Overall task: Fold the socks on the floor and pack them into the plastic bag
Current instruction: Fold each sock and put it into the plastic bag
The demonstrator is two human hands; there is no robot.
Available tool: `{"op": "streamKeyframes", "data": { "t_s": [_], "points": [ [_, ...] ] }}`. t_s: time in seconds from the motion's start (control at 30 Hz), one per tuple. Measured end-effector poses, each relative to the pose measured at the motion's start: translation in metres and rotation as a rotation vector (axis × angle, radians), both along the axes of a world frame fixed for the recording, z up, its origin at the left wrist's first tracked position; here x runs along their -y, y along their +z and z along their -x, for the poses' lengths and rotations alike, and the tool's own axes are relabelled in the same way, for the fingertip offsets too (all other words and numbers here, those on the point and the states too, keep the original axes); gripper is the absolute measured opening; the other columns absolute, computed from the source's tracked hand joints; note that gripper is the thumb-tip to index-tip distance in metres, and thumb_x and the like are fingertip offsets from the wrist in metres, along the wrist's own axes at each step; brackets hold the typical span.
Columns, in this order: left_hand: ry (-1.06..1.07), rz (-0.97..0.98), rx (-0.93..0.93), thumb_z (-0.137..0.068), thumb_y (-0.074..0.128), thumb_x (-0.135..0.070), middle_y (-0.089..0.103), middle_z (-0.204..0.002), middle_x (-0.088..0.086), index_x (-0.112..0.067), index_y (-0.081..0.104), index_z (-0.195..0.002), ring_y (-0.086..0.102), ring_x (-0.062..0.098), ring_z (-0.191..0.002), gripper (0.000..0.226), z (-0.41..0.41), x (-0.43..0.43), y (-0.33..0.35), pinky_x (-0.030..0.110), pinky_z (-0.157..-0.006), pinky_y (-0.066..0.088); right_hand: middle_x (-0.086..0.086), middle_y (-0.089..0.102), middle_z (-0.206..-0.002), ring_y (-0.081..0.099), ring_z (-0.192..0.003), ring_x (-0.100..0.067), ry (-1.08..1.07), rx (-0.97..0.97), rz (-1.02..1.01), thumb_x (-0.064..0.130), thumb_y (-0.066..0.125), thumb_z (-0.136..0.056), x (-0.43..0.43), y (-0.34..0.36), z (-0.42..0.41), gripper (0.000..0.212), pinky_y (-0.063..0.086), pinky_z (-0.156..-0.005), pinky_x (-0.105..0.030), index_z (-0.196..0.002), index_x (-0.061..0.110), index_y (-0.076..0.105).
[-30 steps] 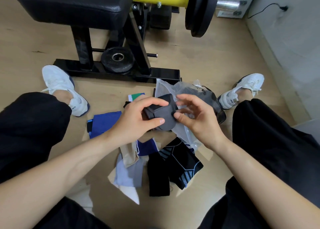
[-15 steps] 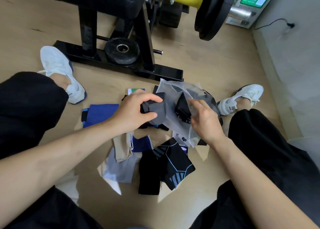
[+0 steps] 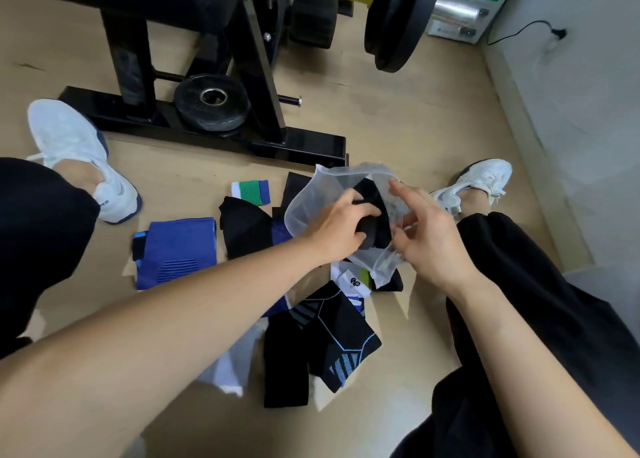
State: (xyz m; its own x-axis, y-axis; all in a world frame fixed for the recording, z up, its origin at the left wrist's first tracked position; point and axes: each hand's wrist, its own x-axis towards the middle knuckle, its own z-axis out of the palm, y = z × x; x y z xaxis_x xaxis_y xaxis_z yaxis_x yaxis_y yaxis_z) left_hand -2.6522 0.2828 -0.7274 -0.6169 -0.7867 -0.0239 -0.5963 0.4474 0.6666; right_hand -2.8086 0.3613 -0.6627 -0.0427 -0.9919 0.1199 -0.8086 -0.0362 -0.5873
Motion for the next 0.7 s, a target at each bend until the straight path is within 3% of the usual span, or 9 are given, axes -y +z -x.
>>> {"op": "streamKeyframes", "data": {
  "t_s": [0.13,0.3,0.4,0.53,0.7],
  "points": [
    [0.033,-0.128,-0.042,-0.087,0.074,-0.017,0.044,-0.13,0.001,-0.027,0.06,-0.135,0.054,0.024,-0.115,0.051,0.026,0.024,-0.037,0.028,-0.091,0.043,0.0,0.058,-0.123,0.056,-0.076,-0.008,-0.017,0.031,0.01,-0.007,0.062,-0.086,-0.002,0.003,0.002,0.068,0.047,-0.071,-0.01,-0.148,0.017,0.044],
    [-0.073,-0.156,0.112,-0.09,0.073,-0.025,0.029,-0.153,0.003,-0.027,0.049,-0.147,0.047,0.029,-0.131,0.062,0.041,0.046,-0.073,0.035,-0.108,0.041,0.001,0.059,-0.122,0.056,-0.073,-0.012,-0.027,0.054,-0.001,-0.004,0.062,-0.089,-0.007,0.003,0.005,0.068,0.052,-0.072,-0.021,-0.15,0.018,0.042],
    [-0.191,-0.071,0.247,-0.092,0.067,-0.033,0.008,-0.167,0.007,-0.026,0.036,-0.155,0.029,0.033,-0.147,0.071,0.048,0.051,-0.093,0.044,-0.117,0.034,0.003,0.059,-0.123,0.056,-0.073,-0.011,-0.028,0.062,0.009,-0.004,0.061,-0.089,-0.006,0.007,0.007,0.068,0.049,-0.069,-0.015,-0.15,0.019,0.041],
    [-0.284,0.095,0.454,-0.101,0.046,-0.047,-0.008,-0.169,-0.004,-0.027,0.026,-0.159,0.012,0.03,-0.151,0.064,0.049,0.05,-0.103,0.05,-0.112,0.039,0.004,0.059,-0.124,0.056,-0.073,-0.01,-0.031,0.071,0.023,-0.006,0.061,-0.088,-0.003,0.009,0.008,0.067,0.043,-0.067,-0.007,-0.149,0.016,0.043],
    [-0.281,0.067,0.508,-0.104,0.04,-0.048,0.001,-0.17,-0.002,-0.022,0.031,-0.157,0.032,0.041,-0.14,0.06,0.052,0.053,-0.106,0.049,-0.107,0.039,0.002,0.06,-0.123,0.055,-0.074,-0.007,-0.016,0.028,0.024,-0.004,0.062,-0.087,-0.002,0.007,0.004,0.071,0.047,-0.074,-0.015,-0.15,0.021,0.042]
  ]
}}
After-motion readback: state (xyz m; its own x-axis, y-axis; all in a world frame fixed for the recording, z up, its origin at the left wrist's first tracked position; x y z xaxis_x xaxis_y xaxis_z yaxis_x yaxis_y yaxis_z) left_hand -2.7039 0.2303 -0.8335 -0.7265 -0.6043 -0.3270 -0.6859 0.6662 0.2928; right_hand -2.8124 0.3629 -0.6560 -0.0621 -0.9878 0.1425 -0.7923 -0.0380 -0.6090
